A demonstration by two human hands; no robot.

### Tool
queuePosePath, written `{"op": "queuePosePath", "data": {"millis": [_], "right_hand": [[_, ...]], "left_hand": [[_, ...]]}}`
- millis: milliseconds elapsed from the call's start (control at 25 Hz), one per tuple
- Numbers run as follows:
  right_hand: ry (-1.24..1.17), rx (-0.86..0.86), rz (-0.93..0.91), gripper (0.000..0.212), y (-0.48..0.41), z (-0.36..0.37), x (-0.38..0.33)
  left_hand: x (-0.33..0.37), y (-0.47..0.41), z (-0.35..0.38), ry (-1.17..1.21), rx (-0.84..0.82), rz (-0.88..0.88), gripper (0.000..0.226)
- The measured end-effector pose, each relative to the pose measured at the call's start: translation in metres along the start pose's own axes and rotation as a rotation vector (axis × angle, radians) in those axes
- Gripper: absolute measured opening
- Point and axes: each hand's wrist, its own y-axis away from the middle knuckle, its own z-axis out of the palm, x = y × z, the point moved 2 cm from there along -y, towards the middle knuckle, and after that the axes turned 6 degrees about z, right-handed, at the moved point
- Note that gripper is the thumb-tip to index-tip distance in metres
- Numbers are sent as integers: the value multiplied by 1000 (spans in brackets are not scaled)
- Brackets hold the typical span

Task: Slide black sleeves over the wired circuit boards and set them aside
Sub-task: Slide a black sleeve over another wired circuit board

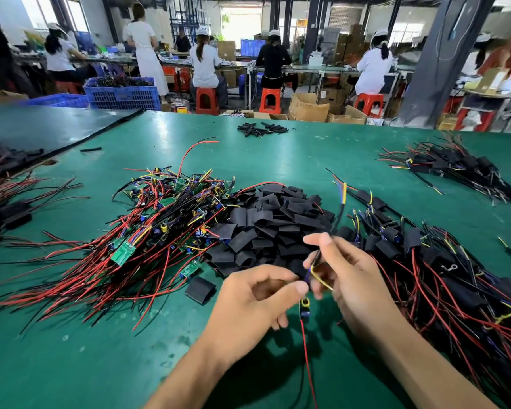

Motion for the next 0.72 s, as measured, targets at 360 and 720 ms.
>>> {"op": "queuePosePath", "data": {"millis": [360,720], "right_hand": [[78,119,-27,18,-1,-5,3],[1188,170,-70,43,-4,-22,15]], "left_hand": [[2,-5,-12,168,47,-73,7],[2,-14,-49,272,557,18,6]]}}
